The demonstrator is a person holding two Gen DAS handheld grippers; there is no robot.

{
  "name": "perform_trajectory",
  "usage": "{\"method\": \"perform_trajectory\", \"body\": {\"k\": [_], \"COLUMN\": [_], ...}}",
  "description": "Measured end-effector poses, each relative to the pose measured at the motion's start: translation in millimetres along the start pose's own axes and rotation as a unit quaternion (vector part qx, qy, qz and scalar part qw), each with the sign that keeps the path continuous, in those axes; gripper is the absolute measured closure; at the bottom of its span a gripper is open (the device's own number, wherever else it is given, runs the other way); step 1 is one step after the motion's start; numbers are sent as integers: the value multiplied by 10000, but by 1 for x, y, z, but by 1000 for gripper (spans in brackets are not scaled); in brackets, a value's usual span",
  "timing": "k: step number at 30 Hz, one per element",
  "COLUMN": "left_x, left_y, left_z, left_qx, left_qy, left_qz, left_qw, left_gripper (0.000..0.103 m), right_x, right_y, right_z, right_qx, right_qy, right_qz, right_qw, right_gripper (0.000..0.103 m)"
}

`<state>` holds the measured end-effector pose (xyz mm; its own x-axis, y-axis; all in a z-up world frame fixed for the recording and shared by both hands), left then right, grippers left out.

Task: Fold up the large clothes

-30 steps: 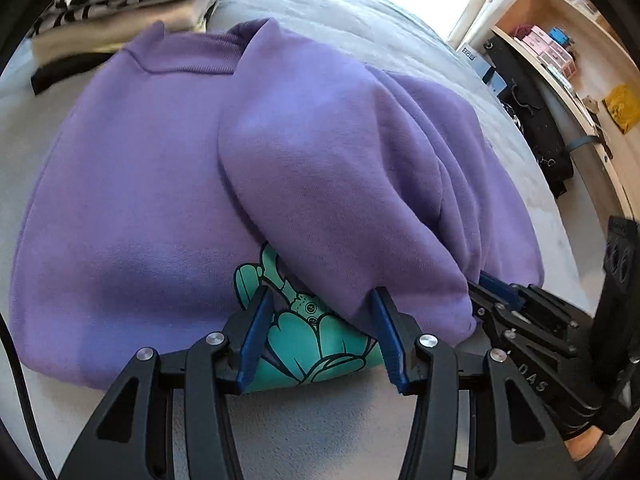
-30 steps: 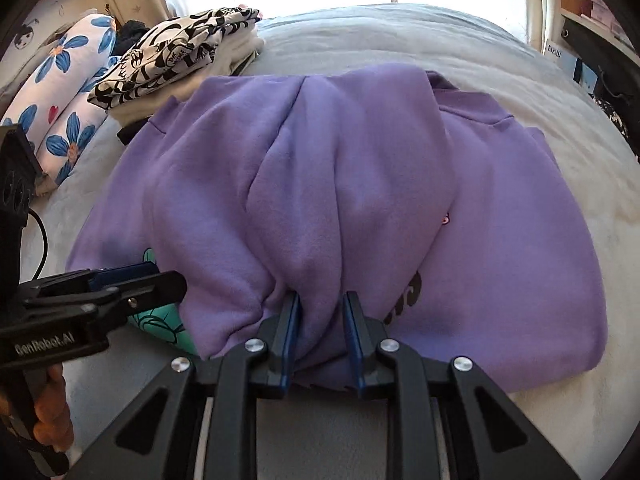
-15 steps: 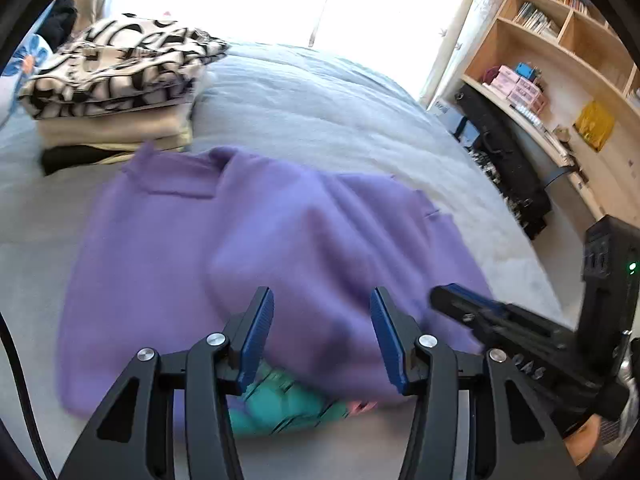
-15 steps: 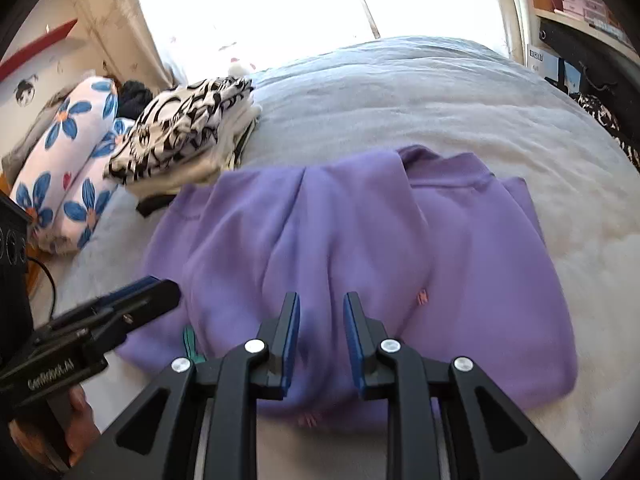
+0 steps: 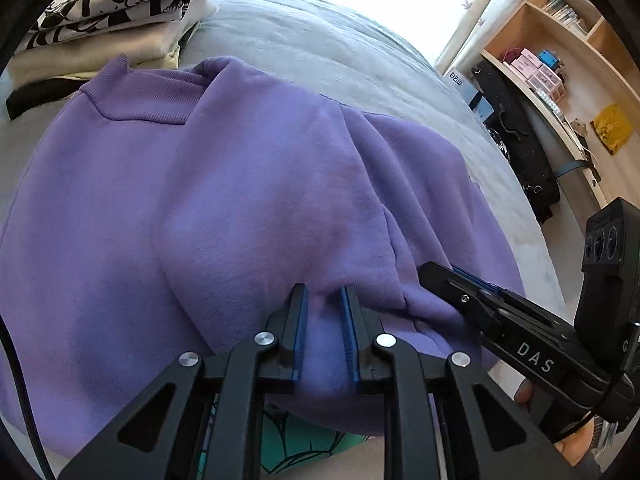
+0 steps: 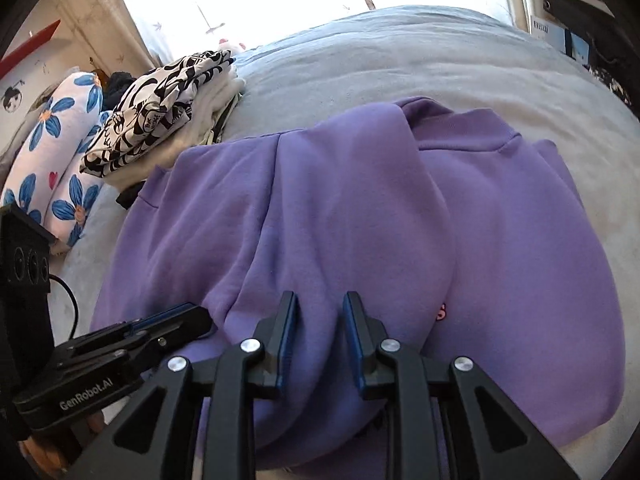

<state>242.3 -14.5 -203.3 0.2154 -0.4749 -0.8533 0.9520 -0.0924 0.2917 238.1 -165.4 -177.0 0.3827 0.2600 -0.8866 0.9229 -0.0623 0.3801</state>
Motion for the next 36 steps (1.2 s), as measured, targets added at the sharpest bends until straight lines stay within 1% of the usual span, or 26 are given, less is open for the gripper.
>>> {"method": "perform_trajectory", "body": {"k": [6,8,14,16,19,21,22,23,25,29,31,34,36], "left_x": [3,2,1,-2,-12,-20,-24,-30,-43,-76,-93,-125,-145], "left_y": [1,6,7,6,3,0,-1,-3,-8,-21,-29,-43,-51], "left_z": [4,6,14,17,22,25,26,28,31,33,32,29,27], "left_qx": [61,70,74,103,104,101,96,87,77,25,14,-32,-61], "left_qy": [163,201,260,309,256,216,217,218,190,76,112,251,260], "left_qz": [49,64,82,71,87,132,160,201,266,390,487,666,784], "left_qw": [9998,9998,9996,9994,9996,9996,9996,9995,9994,9992,9988,9975,9966], "left_gripper": [87,87,86,84,73,62,60,57,55,50,47,45,42], "right_x": [2,1,-1,-3,-8,-13,-17,-22,-32,-69,-90,-126,-152], "right_y": [0,-1,-4,-5,-10,-13,-15,-18,-23,-37,-42,-49,-54], "right_z": [-2,-1,-2,-3,-5,-5,-6,-7,-8,-18,-25,-35,-42], "right_qx": [-44,-18,103,117,150,207,253,311,391,360,213,-72,-226], "right_qy": [-121,-118,-79,-66,-44,-26,15,69,153,371,349,202,181], "right_qz": [65,100,101,85,52,18,12,4,5,131,264,529,693], "right_qw": [9999,9999,9999,9999,9999,9998,9997,9995,9991,9986,9988,9984,9972], "right_gripper": [78,78,77,76,75,75,75,75,75,75,75,75,75]}}
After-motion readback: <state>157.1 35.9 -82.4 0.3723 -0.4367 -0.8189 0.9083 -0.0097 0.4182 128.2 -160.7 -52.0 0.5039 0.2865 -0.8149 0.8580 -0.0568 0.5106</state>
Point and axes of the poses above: each gripper's, at about its wrist camera, not at the fingertips, and x roughly the way its jaws point, z to its right, y to its top, the point moved 8 cm from there along x, roughly the way its jaws point, and after that the axes turned 11 degrees about -z, right-handed, at the moved point
